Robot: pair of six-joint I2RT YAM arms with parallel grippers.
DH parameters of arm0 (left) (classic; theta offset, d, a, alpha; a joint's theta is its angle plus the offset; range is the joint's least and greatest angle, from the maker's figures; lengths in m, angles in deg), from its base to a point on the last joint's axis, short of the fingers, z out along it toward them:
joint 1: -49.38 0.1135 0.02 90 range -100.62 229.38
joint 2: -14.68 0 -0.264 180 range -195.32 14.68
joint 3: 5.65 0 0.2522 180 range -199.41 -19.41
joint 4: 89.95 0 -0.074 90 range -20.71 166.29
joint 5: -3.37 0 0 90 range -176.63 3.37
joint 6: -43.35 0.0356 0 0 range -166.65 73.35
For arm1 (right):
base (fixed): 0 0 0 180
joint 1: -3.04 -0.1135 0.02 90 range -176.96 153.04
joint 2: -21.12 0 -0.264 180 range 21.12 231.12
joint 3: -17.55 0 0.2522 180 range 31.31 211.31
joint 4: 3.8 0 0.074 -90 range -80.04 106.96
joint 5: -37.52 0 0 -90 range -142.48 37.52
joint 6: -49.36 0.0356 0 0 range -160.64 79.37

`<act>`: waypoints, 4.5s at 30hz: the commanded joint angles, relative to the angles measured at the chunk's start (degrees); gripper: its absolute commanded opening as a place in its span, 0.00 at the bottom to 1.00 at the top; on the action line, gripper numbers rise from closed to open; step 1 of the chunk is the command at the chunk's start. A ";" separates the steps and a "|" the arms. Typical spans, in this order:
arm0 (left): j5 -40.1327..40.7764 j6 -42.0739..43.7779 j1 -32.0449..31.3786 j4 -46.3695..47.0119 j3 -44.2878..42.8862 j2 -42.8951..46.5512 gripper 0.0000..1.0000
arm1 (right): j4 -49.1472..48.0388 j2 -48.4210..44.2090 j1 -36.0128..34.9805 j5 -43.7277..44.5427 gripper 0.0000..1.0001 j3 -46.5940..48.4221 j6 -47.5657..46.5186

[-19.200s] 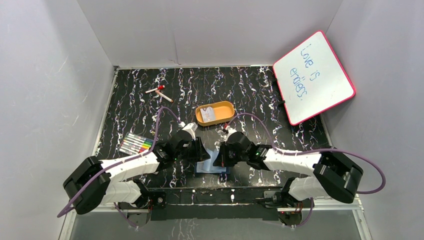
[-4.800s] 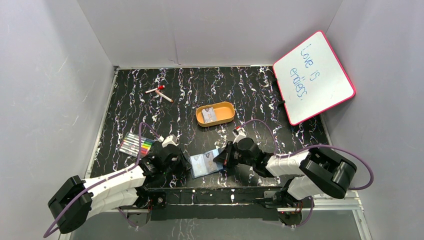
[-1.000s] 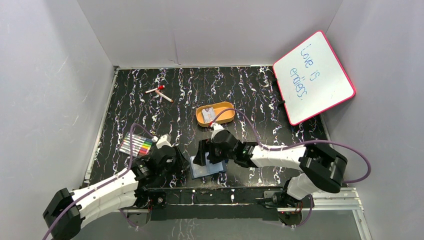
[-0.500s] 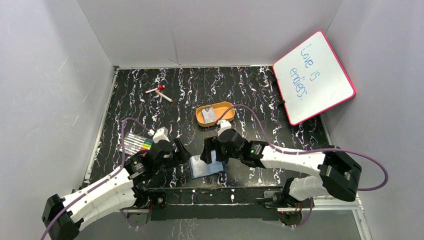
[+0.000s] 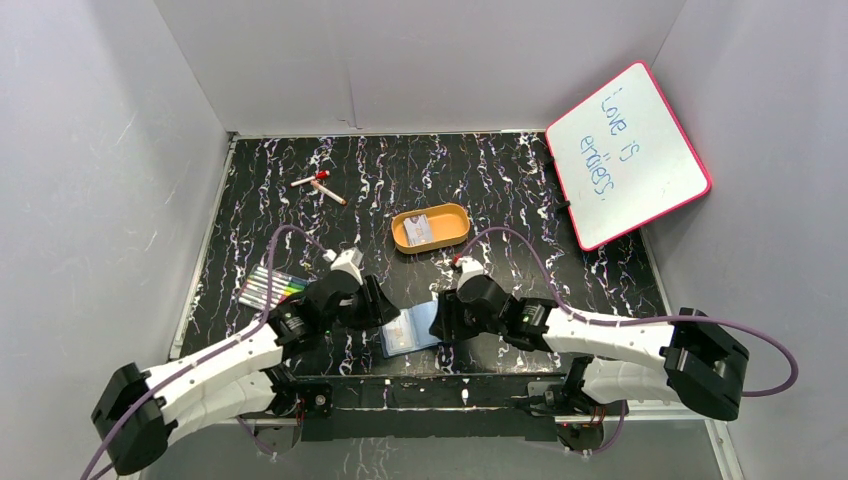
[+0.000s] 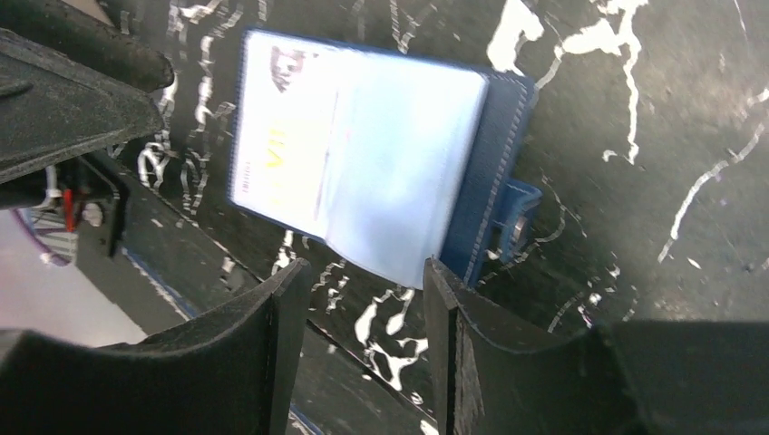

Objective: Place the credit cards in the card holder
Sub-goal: Insert the credit card into the card holder, then pick up the credit card from the storage box.

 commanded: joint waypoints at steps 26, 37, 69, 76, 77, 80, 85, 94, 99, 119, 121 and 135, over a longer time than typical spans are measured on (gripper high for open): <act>2.02 1.22 -0.14 8.15 4.65 -15.44 0.18 | -17.11 4.89 8.48 -11.77 0.46 -7.51 7.38; 6.50 1.33 -0.14 -0.19 0.62 -8.40 0.29 | 1.63 -5.67 10.61 0.86 0.62 3.83 -2.67; 12.90 0.66 -0.05 -13.33 -4.10 4.09 0.65 | -6.11 44.90 32.05 -16.80 0.67 43.33 -16.53; 12.80 0.93 -0.05 -12.80 -4.06 3.29 0.65 | -6.51 47.89 32.05 -18.36 0.67 44.27 -16.77; 12.85 0.94 -0.05 -12.79 -4.10 3.27 0.65 | -6.84 48.16 32.00 -18.77 0.67 44.25 -16.71; 12.98 0.87 -0.05 -12.89 -4.04 3.37 0.65 | -6.88 49.20 32.05 -19.19 0.64 44.86 -16.70; 13.32 0.62 -0.09 -13.32 -4.04 3.35 0.65 | -6.06 50.42 32.04 -18.76 0.57 45.90 -16.70; 13.42 0.51 -0.10 -13.31 -4.02 2.92 0.65 | -4.95 50.41 32.04 -16.61 0.43 45.38 -17.45; 13.51 0.51 -0.07 -13.30 -4.03 2.92 0.65 | -4.99 49.24 32.17 -15.58 0.35 44.59 -17.52; 13.07 0.17 -0.05 -13.37 -3.97 3.27 0.65 | -8.57 43.39 33.51 -17.83 0.13 39.92 -16.53; 13.07 0.17 -0.05 -13.36 -3.97 3.24 0.65 | -8.84 42.90 33.56 -18.51 0.10 39.63 -16.53; 12.89 -0.05 -0.05 -13.58 -4.28 4.03 0.64 | -10.33 36.84 33.77 -21.46 0.00 36.19 -13.09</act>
